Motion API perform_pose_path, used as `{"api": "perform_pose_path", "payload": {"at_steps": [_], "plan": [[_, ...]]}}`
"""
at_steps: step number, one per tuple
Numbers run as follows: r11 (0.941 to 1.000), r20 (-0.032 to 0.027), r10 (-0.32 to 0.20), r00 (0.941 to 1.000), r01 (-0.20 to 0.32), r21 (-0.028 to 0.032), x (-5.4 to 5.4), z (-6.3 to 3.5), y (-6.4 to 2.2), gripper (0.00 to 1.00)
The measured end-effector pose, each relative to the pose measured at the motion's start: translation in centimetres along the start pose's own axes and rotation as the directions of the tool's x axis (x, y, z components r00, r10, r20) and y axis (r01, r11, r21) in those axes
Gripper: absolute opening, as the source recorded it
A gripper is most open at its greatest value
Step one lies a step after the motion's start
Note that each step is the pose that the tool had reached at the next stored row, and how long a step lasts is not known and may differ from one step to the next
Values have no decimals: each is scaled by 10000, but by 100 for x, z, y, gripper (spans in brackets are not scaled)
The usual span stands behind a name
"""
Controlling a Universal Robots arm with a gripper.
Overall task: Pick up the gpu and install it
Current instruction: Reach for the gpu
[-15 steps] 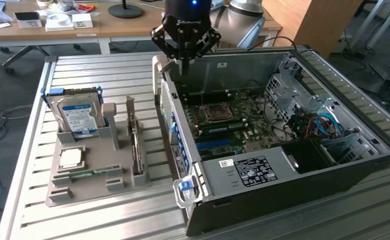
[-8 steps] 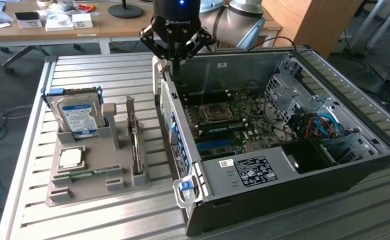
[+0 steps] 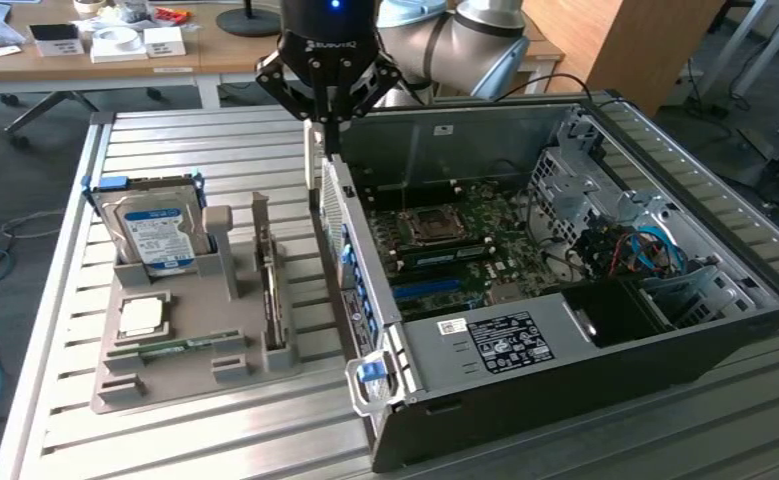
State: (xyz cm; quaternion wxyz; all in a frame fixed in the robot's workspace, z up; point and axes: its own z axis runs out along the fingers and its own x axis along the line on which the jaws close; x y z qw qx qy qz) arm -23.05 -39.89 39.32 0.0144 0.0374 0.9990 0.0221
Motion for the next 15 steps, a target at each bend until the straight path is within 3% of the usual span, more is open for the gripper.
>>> {"api": "perform_pose_path", "payload": {"at_steps": [3, 15], "plan": [[10000, 1, 0, 10000, 0, -1, 54, -1, -4, 11], [10000, 1, 0, 10000, 0, 0, 81, -2, -6, 11]]}}
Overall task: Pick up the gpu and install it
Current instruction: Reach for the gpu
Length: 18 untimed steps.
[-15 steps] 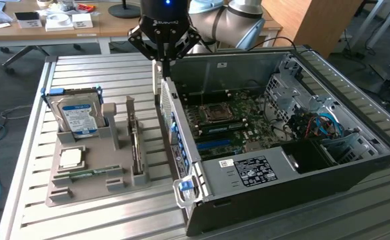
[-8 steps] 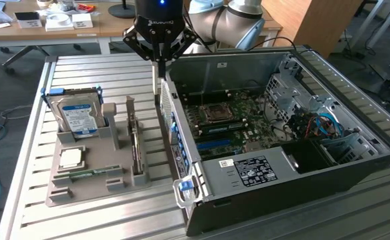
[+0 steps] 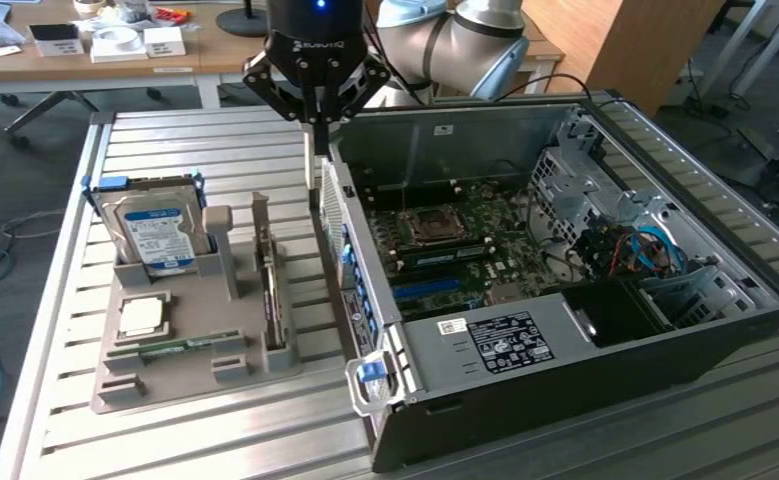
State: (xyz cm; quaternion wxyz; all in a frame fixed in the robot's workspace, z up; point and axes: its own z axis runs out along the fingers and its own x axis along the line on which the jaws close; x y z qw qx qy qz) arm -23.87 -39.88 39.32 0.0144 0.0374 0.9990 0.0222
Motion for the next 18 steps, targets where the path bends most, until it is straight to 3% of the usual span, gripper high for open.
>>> {"api": "perform_pose_path", "payload": {"at_steps": [18], "plan": [[10000, 0, 0, 10000, 0, 0, 53, -2, -4, 11]]}}
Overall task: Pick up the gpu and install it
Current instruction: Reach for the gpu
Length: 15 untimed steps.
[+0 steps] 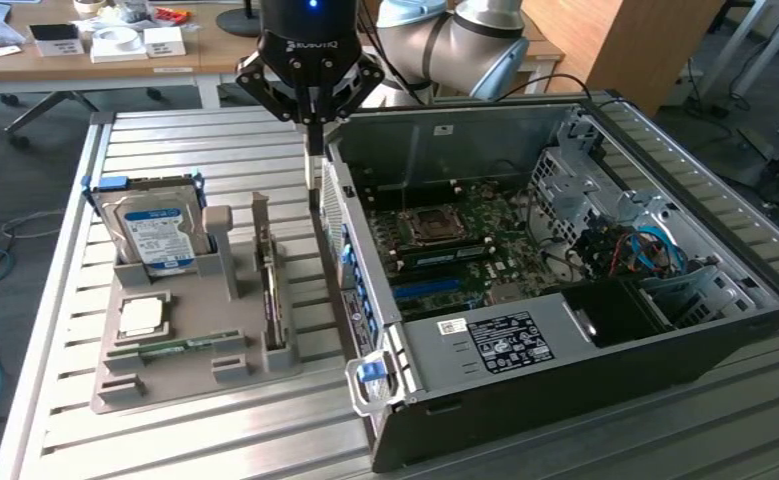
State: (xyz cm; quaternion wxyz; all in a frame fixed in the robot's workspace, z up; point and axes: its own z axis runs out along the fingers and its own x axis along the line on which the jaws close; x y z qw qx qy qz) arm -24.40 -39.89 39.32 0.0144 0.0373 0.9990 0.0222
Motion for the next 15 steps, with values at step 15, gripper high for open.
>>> {"api": "perform_pose_path", "payload": {"at_steps": [15], "plan": [[10000, -1, 0, 10000, 0, 1, 95, -3, -7, 11]]}}
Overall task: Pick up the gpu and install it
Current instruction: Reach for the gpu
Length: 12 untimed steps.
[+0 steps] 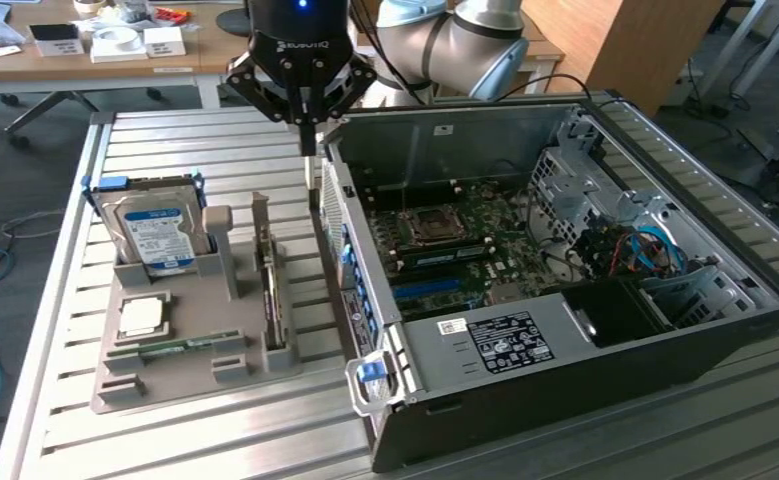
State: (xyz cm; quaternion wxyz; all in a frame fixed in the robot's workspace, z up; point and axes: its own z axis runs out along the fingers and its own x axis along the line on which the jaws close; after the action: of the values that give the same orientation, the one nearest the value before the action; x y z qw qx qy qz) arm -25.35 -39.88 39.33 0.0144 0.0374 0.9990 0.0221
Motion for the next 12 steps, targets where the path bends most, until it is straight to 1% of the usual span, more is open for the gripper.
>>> {"api": "perform_pose_path", "payload": {"at_steps": [7, 9, 12], "plan": [[10000, 1, 2, 10000, -2, 0, 166, -5, -12, 11], [10000, 1, 4, 10000, -4, 0, 192, -6, -14, 11], [10000, 1, 2, 10000, -2, -1, 197, -5, -15, 11]]}}
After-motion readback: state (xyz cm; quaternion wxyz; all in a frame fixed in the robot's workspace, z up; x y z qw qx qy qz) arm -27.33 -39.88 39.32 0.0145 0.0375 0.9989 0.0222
